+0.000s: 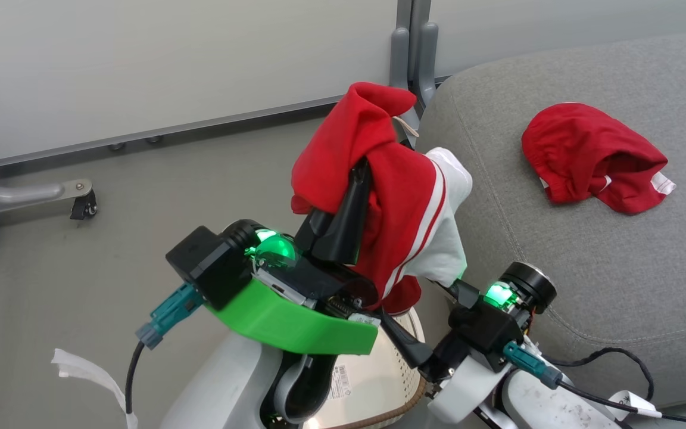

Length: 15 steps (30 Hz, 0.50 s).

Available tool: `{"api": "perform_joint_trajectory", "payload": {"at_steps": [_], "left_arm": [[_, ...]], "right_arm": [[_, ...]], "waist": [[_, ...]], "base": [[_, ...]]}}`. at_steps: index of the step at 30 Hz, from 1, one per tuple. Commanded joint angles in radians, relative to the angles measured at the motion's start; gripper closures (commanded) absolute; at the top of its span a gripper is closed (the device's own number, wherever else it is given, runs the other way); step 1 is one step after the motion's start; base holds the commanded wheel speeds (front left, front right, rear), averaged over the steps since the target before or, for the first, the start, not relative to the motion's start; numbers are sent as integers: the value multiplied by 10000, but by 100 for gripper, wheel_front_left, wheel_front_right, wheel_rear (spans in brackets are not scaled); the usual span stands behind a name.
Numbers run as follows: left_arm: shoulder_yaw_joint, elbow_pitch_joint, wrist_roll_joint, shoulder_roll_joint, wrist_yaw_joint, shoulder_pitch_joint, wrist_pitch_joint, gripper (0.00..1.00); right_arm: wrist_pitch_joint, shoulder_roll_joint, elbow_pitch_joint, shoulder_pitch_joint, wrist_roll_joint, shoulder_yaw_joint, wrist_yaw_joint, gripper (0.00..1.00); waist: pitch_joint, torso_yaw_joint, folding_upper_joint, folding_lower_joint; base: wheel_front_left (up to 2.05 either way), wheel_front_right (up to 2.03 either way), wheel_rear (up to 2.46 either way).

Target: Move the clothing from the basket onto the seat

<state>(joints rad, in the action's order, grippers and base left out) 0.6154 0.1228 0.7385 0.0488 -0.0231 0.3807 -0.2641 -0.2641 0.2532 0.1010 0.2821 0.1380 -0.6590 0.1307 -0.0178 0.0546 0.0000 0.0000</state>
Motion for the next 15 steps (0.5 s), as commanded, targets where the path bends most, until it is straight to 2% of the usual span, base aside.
{"api": "perform_joint_trajectory", "payload": {"at_steps": [1,15], "left_arm": [[42,28,56,35,4,167,-4,100],[622,104,277,34,57,188,-2,100]], "right_arm": [[-3,-102,66,173,-61,-61,-1,0],[-3,-398,860,868,-799,-702,-1,0]], "waist": [[2,-20,0,0],[64,-216,0,0]], "base": [[0,0,0],[0,0,0]]}}
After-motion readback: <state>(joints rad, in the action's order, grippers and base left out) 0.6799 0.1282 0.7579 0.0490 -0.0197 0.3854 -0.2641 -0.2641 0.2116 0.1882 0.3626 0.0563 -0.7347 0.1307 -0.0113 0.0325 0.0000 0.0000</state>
